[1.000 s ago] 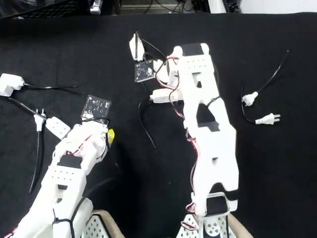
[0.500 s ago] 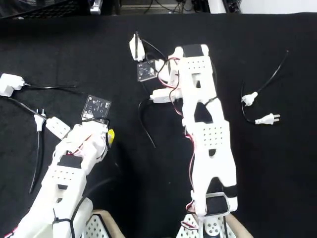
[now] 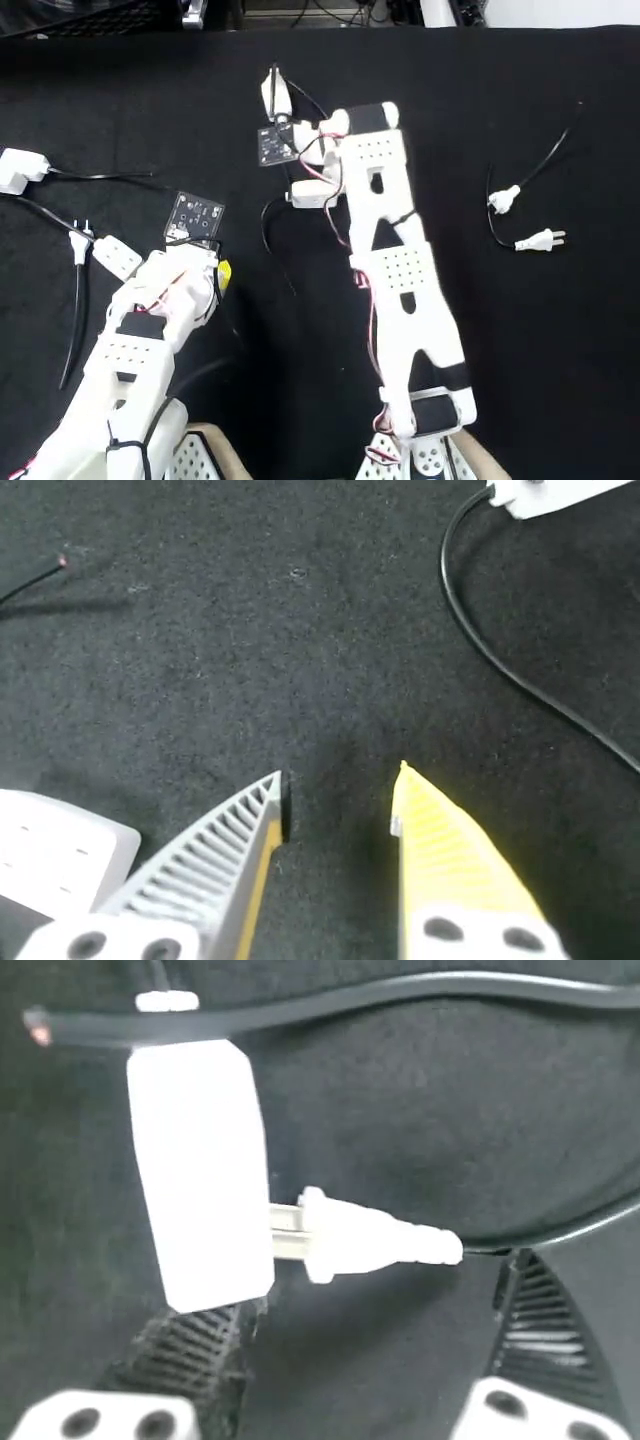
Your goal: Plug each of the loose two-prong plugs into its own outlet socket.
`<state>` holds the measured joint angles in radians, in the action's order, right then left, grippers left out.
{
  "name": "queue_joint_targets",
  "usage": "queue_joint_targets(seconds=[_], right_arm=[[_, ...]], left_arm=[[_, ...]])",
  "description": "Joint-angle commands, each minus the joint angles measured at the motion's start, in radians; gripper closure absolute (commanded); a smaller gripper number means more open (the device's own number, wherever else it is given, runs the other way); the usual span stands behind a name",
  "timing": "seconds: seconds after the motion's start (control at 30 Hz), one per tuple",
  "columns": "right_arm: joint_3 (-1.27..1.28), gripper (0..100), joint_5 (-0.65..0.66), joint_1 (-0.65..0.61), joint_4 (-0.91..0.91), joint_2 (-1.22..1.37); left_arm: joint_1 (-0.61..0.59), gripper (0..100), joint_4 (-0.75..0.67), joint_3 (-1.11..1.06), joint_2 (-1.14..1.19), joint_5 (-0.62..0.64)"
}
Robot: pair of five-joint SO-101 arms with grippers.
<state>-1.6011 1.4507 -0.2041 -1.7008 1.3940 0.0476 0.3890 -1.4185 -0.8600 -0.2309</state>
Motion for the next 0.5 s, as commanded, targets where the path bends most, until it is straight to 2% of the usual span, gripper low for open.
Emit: queue_joint_targets(seconds=[0.0,0.2,0.47], right_arm=[[-0.067,64.8,-0.014,-0.018,-0.058,-0.035],[-0.05,64.8,-0.031,0.009,-0.058,-0.111],[0.005,64.8,-0.172,-0.135,-0.06,-0.07]], left_arm=[[0.013,81,-0.025,0.005,-0.009,-0.009],[0.013,81,-0.025,0.005,-0.009,-0.009],[0.013,81,-0.025,0.007,-0.009,-0.009]])
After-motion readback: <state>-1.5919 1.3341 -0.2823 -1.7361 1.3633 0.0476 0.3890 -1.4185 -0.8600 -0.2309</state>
